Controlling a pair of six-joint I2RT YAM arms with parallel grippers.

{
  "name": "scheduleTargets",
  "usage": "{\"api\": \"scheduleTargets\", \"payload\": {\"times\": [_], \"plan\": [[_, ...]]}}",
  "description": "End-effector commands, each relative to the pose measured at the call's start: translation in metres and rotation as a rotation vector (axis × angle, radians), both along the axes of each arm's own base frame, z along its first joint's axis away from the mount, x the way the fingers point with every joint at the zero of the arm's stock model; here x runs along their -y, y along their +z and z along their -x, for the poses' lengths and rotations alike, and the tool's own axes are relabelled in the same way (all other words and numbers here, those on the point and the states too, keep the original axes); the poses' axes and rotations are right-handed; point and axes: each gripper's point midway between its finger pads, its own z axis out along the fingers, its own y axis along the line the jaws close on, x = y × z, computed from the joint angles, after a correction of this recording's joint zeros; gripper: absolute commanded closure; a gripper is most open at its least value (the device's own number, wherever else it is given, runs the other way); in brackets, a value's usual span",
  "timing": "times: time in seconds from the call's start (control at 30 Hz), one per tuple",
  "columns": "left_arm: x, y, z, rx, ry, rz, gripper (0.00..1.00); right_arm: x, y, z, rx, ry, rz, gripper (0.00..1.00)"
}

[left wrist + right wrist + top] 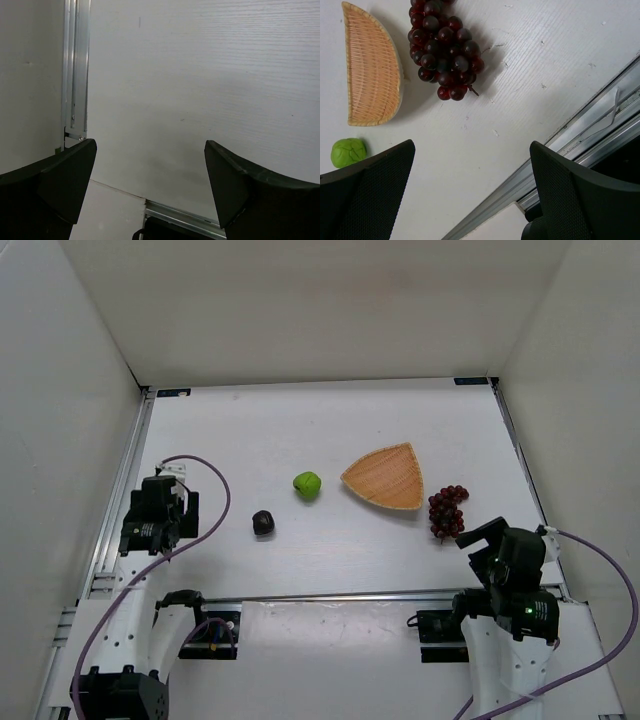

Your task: Place and organize the fake fruits in the fruit bowl

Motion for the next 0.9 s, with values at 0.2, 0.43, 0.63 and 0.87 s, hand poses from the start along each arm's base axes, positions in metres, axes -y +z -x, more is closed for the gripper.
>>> {"api": "scheduleTargets", "payload": {"times": [0.2,0.43,0.63,0.87], "plan": [[0.091,0.027,-0.019,-0.096,-0.565,0.196,0.0,-0.009,-0.001,-0.017,-0.046,0.143,0.027,0.0],[0.169,-0.004,-0.047,-0.466,-0.742,0.213,0.0,-0.025,-0.012,-0.045,-0.117,0.254,-0.038,0.0],[0.219,-0.025,-0.065,-0.56,-0.807,0.31,0.0,-0.028,-0.013,-0.052,-0.105,0.268,-0.05,0.0],[0.212,-0.067,-0.051,-0.677,-0.789,0.246,0.0,-0.026,-0.019,-0.049,-0.114,0.262,-0.045,0.0]]}}
